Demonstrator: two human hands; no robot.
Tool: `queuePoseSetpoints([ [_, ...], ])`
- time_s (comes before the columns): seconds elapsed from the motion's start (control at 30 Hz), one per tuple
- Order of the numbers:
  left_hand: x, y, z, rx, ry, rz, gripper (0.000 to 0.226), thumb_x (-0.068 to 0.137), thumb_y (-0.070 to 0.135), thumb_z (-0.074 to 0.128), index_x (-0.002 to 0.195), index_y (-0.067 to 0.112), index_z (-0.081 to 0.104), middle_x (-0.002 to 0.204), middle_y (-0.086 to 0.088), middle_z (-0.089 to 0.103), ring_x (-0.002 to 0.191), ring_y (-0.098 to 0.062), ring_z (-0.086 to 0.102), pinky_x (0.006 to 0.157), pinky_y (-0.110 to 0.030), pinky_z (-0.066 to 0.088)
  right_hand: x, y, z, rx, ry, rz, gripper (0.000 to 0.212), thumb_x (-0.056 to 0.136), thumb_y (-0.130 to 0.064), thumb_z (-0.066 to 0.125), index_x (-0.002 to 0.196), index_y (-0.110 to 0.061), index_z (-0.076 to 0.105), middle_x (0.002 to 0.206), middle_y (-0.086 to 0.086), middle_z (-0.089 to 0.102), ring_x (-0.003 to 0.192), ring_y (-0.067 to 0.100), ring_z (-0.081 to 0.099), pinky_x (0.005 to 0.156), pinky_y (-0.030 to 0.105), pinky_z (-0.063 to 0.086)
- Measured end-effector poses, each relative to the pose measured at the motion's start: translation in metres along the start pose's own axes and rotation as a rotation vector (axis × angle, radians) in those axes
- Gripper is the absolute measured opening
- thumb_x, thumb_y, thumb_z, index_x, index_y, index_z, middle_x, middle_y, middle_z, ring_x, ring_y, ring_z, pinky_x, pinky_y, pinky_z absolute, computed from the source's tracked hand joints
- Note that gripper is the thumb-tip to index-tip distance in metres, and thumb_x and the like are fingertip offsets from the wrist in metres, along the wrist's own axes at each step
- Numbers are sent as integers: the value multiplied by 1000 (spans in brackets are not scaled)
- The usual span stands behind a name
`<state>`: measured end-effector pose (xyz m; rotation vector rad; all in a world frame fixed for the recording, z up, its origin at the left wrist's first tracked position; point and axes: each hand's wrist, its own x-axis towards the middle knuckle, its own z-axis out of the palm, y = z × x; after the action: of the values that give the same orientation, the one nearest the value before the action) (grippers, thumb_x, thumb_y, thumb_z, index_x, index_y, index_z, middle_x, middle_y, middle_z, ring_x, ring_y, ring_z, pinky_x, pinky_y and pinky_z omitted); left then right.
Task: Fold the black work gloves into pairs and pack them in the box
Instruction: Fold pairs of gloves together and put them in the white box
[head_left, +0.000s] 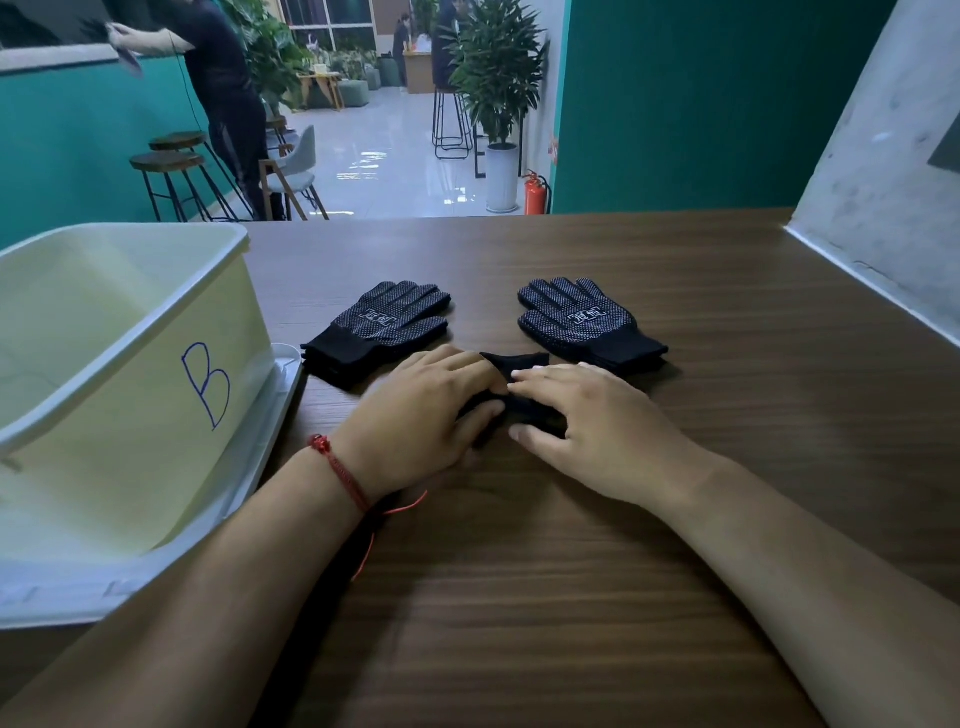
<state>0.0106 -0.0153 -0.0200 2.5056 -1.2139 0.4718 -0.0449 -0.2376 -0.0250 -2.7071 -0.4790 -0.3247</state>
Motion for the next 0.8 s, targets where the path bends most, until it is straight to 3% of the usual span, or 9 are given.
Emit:
queuePoseSetpoints([
  [0.1, 0, 6, -3, -128, 102, -46, 15, 104, 35, 57, 110, 24, 66, 103, 11, 70, 100, -13, 65, 90, -43, 54, 0, 1, -1, 137, 164, 63, 23, 96, -44, 74, 116, -35, 78, 108, -12, 78, 104, 12, 69, 92, 38, 55],
  [0.2, -1, 7, -3, -485, 200, -215, 13, 102, 29, 70, 112, 21, 67, 103, 10, 75, 100, -8, 72, 89, -37, 58, -1, 2, -2, 365, 248, 141, 10, 94, -40, 78, 103, -36, 81, 84, -13, 77, 80, 8, 71, 72, 34, 56],
  [0.37, -1, 13, -6, -931, 99, -388, 25, 97, 12, 75, 122, 14, 73, 101, -5, 81, 91, -20, 76, 84, -48, 60, -1, 2, -9, 731, 271, 186, 4, 95, -25, 82, 99, -25, 82, 86, -4, 81, 81, 16, 78, 73, 37, 62],
  [0.5, 2, 15, -7, -1014, 148, -381, 25, 99, 7, 70, 124, 5, 73, 90, -24, 77, 76, -20, 71, 72, -37, 59, 0, 0, -12, 984, 263, 236, 12, 91, -10, 84, 102, -10, 80, 87, 4, 81, 78, 16, 78, 68, 25, 59],
  [0.57, 3, 15, -9, -1087, 172, -405, 26, 100, 5, 68, 126, 2, 72, 89, -24, 76, 78, -18, 72, 71, -33, 61, 0, 1, -13, 1132, 216, 285, 20, 89, -10, 84, 107, -4, 77, 91, 12, 80, 81, 25, 77, 72, 34, 61],
  [0.63, 2, 16, -12, -1179, 163, -439, 28, 101, 4, 65, 129, 2, 70, 85, -11, 77, 75, -16, 72, 67, -29, 59, 0, 2, -14, 1255, 165, 328, 29, 89, -10, 83, 113, 4, 72, 98, 25, 75, 87, 36, 74, 77, 45, 62],
  [0.73, 0, 11, -16, -1247, 30, -462, 33, 101, 8, 66, 135, 7, 68, 97, -18, 77, 81, -27, 71, 75, -41, 60, 0, 3, -16, 1281, 170, 358, 30, 90, -6, 81, 111, 11, 68, 103, 35, 71, 92, 43, 71, 74, 46, 63],
  [0.8, -2, 9, -16, -1233, -60, -433, 38, 101, 10, 69, 139, 11, 66, 106, -24, 75, 86, -32, 71, 81, -49, 58, 1, 2, -15, 1273, 175, 347, 15, 89, -3, 80, 99, 4, 71, 93, 25, 70, 86, 38, 68, 65, 37, 61],
])
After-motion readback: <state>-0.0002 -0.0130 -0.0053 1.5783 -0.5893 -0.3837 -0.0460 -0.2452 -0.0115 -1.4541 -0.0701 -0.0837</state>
